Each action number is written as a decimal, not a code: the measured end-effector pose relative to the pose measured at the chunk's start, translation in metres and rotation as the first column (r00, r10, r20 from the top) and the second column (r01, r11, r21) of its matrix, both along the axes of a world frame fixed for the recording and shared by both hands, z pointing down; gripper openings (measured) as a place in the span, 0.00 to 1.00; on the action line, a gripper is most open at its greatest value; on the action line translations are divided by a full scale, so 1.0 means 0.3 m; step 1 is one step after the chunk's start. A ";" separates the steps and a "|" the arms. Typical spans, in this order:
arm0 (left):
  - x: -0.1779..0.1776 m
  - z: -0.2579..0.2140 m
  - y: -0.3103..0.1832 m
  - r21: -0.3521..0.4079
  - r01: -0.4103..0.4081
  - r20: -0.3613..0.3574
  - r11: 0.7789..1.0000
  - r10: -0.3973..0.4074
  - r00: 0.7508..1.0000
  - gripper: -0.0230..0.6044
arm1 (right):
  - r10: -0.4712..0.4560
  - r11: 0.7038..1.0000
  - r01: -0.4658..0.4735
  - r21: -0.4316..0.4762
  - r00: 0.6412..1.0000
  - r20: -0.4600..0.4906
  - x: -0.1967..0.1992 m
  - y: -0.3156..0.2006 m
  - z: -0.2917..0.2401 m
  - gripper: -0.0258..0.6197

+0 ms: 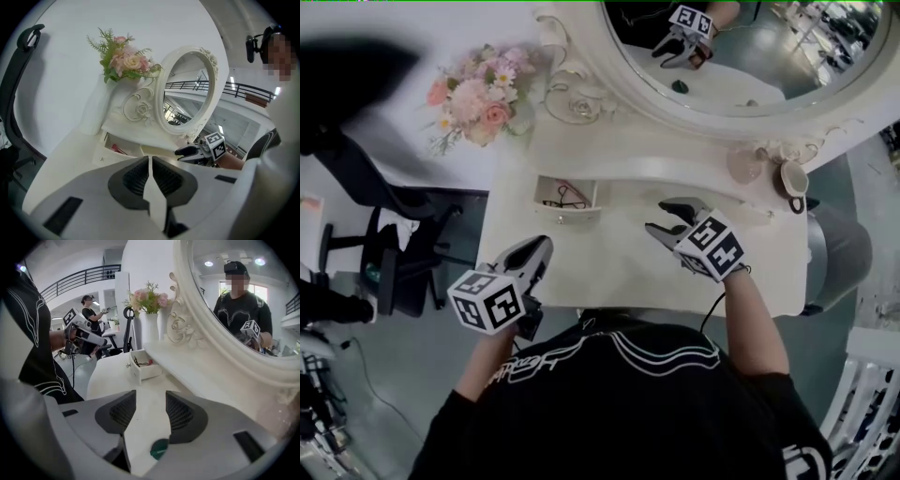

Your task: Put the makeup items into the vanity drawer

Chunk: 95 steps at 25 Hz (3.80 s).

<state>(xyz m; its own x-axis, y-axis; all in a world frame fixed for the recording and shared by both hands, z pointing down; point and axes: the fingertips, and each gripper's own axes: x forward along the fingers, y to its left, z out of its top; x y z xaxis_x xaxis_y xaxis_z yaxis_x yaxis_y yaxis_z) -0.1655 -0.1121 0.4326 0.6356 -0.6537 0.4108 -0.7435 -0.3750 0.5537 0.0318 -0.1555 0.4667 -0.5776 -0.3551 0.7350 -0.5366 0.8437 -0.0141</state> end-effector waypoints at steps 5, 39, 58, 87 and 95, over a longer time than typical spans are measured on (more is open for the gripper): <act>0.099 0.005 0.004 -0.013 -0.042 -0.009 0.999 0.042 0.999 0.11 | 0.059 0.998 -0.060 -0.030 0.998 -0.016 0.125 0.033 0.058 0.39; 0.146 0.037 -0.013 -0.045 -0.085 0.009 0.995 0.086 0.996 0.11 | 0.183 0.974 -0.202 -0.105 0.969 -0.167 0.309 0.074 0.351 0.36; 0.069 0.028 -0.018 -0.029 -0.060 -0.011 0.998 0.059 0.998 0.11 | 0.166 0.978 -0.177 -0.107 0.981 -0.102 0.187 0.067 0.236 0.11; -0.305 0.060 -0.040 -0.037 0.104 -0.027 0.994 -0.105 0.994 0.11 | -0.124 0.991 0.125 0.042 0.992 -0.013 -0.525 -0.144 0.037 0.11; -0.367 0.097 -0.018 -0.054 0.144 -0.019 0.988 -0.145 0.989 0.11 | -0.125 0.992 0.125 -0.019 0.992 -0.004 -0.568 -0.162 0.102 0.17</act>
<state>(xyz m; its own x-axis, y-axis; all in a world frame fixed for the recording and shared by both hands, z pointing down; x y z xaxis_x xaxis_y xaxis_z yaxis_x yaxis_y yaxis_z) -0.2757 -0.1176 0.4617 0.5458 -0.7172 0.4333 -0.7745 -0.2343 0.5876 -0.1385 -0.2041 0.4972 -0.6126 -0.2666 0.7441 -0.4268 0.9039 -0.0275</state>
